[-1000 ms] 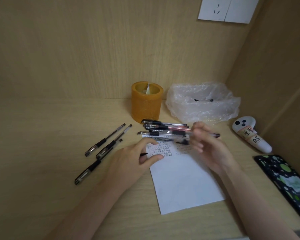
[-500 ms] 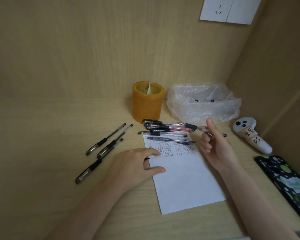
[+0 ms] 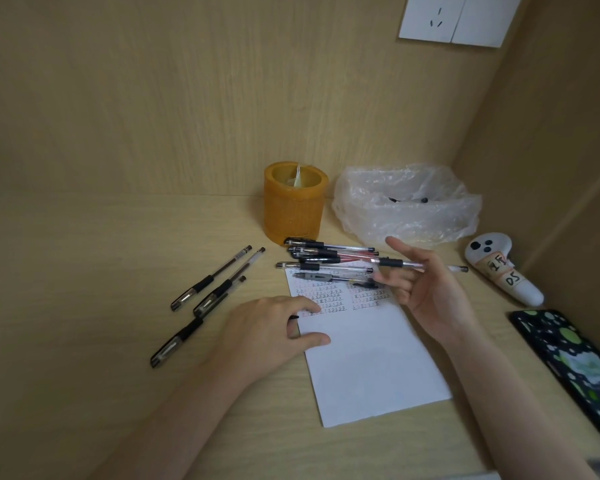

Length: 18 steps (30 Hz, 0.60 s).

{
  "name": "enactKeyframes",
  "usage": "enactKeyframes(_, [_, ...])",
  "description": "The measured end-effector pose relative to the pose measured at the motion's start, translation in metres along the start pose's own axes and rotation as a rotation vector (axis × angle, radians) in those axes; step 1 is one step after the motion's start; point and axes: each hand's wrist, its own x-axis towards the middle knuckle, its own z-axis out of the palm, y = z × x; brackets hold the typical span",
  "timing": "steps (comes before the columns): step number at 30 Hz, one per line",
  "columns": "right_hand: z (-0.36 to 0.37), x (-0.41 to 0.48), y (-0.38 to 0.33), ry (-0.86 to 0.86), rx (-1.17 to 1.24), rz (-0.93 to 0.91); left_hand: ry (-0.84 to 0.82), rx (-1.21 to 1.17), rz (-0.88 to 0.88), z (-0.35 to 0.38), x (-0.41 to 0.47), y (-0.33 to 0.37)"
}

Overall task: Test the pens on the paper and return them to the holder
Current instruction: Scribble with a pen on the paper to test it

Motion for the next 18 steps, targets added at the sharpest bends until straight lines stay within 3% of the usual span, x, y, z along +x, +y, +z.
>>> enactKeyframes(2, [0.002,-0.003,-0.001,-0.029,-0.092,0.006,-0.006,-0.005,-0.001,0.0,0.0,0.0])
enactKeyframes(5, [0.005,-0.004,0.005,0.135,-0.339,-0.148,-0.006,0.005,-0.002,0.0,-0.001,0.0])
enactKeyframes(11, [0.004,0.002,0.018,0.328,-0.545,-0.295,-0.006,0.011,-0.001,-0.001,0.0,0.001])
enactKeyframes(18, [-0.001,0.004,0.023,0.455,-0.57,-0.34,-0.001,0.003,-0.002,0.0,0.0,0.0])
